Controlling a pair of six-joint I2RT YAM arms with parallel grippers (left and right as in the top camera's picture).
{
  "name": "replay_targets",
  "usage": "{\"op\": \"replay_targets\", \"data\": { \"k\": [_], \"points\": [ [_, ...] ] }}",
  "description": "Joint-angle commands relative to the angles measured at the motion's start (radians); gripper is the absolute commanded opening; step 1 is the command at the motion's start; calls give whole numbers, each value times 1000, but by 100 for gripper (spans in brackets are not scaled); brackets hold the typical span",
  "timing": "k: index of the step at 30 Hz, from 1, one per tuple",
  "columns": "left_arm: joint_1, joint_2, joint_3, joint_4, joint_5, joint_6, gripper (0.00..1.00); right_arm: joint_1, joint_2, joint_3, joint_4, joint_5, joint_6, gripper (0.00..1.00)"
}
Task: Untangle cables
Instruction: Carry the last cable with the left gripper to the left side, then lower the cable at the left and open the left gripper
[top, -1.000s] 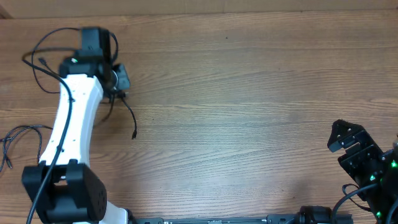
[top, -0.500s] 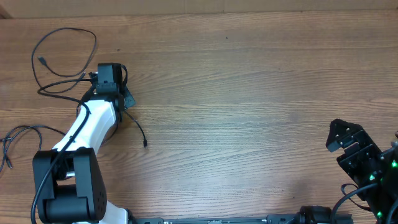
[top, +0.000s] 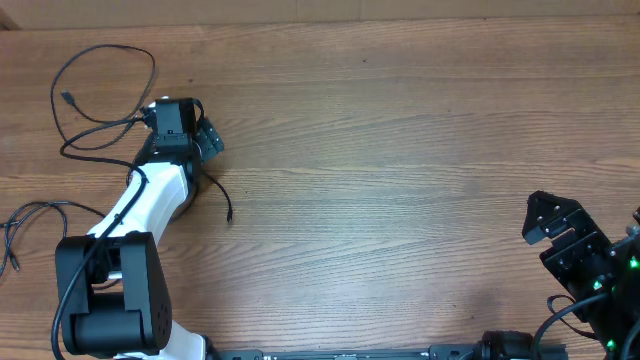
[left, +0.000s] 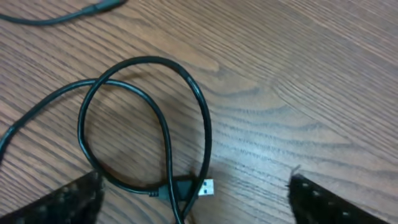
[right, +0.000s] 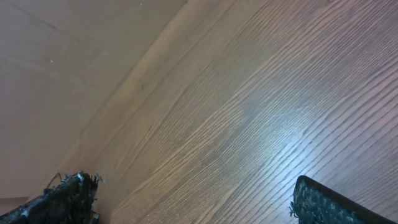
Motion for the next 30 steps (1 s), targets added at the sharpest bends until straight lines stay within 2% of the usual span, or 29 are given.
{"op": "replay_targets", "data": {
  "k": [1, 9, 17, 25, 30],
  "points": [
    [2, -31, 53, -51, -14, 72, 100, 1, 2, 7, 5, -1, 3, 100],
    [34, -249, 122, -243, -17, 87, 100, 1, 2, 6, 7, -34, 3, 100],
    [160, -563, 122, -406, 198, 91, 100, 1, 2, 6, 8, -34, 3, 100],
    [186, -837, 21, -403, 218, 72, 100, 1, 2, -6, 6, -34, 3, 100],
    [186, -1054, -148, -359, 314, 72, 100, 1, 4, -6, 1, -34, 3, 100]
  ]
}}
